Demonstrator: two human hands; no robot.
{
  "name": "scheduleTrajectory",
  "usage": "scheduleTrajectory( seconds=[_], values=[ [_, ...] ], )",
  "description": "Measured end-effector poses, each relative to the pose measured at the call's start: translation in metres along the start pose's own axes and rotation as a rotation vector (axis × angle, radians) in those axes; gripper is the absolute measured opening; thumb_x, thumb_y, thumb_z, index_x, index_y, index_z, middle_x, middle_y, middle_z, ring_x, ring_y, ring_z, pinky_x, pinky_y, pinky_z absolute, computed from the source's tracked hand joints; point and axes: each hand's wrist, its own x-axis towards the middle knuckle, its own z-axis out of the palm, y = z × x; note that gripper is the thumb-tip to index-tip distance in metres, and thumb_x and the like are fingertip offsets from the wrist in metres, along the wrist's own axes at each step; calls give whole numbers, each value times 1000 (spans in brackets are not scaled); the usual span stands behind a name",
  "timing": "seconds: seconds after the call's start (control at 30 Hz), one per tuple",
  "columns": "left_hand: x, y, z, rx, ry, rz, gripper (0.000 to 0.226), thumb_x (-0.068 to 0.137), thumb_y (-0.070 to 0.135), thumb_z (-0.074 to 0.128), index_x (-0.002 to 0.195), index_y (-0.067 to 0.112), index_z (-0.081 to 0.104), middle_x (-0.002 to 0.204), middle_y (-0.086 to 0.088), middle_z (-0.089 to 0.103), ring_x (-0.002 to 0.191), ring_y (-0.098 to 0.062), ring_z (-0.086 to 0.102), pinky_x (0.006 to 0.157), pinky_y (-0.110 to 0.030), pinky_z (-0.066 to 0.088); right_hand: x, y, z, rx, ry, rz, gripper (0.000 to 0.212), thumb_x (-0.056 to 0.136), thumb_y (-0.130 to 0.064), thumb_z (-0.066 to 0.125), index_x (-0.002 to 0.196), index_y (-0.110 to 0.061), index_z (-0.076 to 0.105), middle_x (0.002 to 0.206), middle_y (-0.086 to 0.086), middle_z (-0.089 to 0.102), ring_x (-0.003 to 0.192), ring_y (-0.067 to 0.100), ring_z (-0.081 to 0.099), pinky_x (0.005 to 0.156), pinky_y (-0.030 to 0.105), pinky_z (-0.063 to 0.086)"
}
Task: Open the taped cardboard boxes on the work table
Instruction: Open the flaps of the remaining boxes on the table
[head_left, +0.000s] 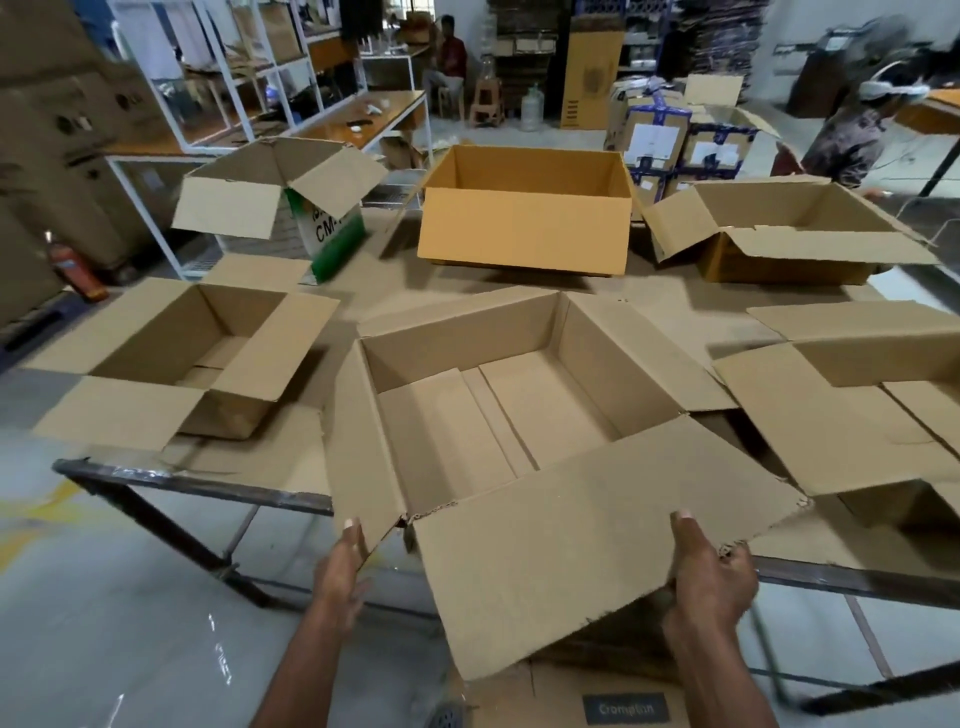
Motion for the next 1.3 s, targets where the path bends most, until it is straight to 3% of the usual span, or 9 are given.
scheduleTrajectory(
  seconds=[0.13, 0.27, 0.5, 0.57, 0.67, 0.8, 0.97, 1.13, 1.3],
  values=[
    [-24, 5, -16, -94, 211, 160, 28, 97, 33, 66, 91, 6, 67, 68, -1, 68, 68, -24, 60, 63, -30, 44, 5, -16, 3, -24, -4, -10, 36, 85, -20, 77, 116, -25, 59, 119, 2, 65, 110, 27, 62, 100, 48, 52],
    [-52, 29, -43, -148, 329, 373, 20, 93, 22, 71, 96, 3, 66, 78, -15, 66, 64, -23, 59, 48, -26, 51, 7, -28, 6, -6, 0, -37, 46, 82, -16, 78, 125, -15, 63, 116, 1, 68, 109, 26, 65, 92, 38, 52],
    [-109, 111, -43, 19, 78, 547, 36, 93, 1, 56, 126, 14, 51, 114, -12, 68, 100, -28, 70, 76, -39, 61, 8, -37, 4, -8, -31, 38, 48, 81, -13, 75, 128, -16, 64, 120, 1, 68, 103, 22, 64, 87, 34, 53],
    [-117, 138, -40, 154, 25, 588, 59, 91, -1, 55, 141, 25, 40, 120, 0, 65, 101, -16, 67, 79, -33, 58, 11, -37, 3, -41, -27, 37, 48, 81, -15, 75, 127, -17, 63, 121, 3, 67, 103, 24, 63, 88, 37, 54],
    [-119, 177, -32, 384, -25, 623, 58, 94, 8, 61, 146, 25, 42, 122, 4, 61, 94, -4, 61, 75, -24, 53, 15, -35, -2, -68, -32, 24, 55, 82, -15, 75, 133, -19, 57, 125, 6, 64, 107, 28, 63, 89, 43, 55],
    [-102, 204, -12, 681, 5, 615, 59, 90, 6, 67, 145, 17, 50, 130, -11, 62, 102, -24, 63, 77, -32, 53, 11, -42, -7, -96, -127, -42, 61, 84, -4, 72, 137, -21, 49, 125, 5, 62, 111, 27, 60, 88, 43, 55],
    [-85, 241, 6, 889, 90, 674, 64, 89, 0, 62, 148, 22, 47, 135, -10, 56, 99, -23, 60, 65, -31, 54, -19, -35, -12, -136, -238, 40, 58, 84, -1, 70, 130, -27, 46, 119, 4, 62, 109, 28, 61, 93, 50, 55],
    [-70, 279, -1, 1086, 136, 679, 71, 86, 0, 65, 151, 20, 44, 135, -20, 53, 103, -34, 58, 79, -40, 52, -43, -13, -14, -159, -286, 97, 28, 91, -5, 63, 111, -23, 57, 107, 9, 65, 97, 31, 63, 70, 43, 55],
    [-63, 290, -3, 1261, 206, 730, 72, 88, 4, 64, 153, 22, 40, 142, -21, 50, 123, -39, 52, 97, -47, 46, -24, -7, -22, -152, -152, 112, 46, 94, -12, 59, 137, -25, 47, 115, 5, 59, 100, 25, 59, 89, 49, 54]
  ],
)
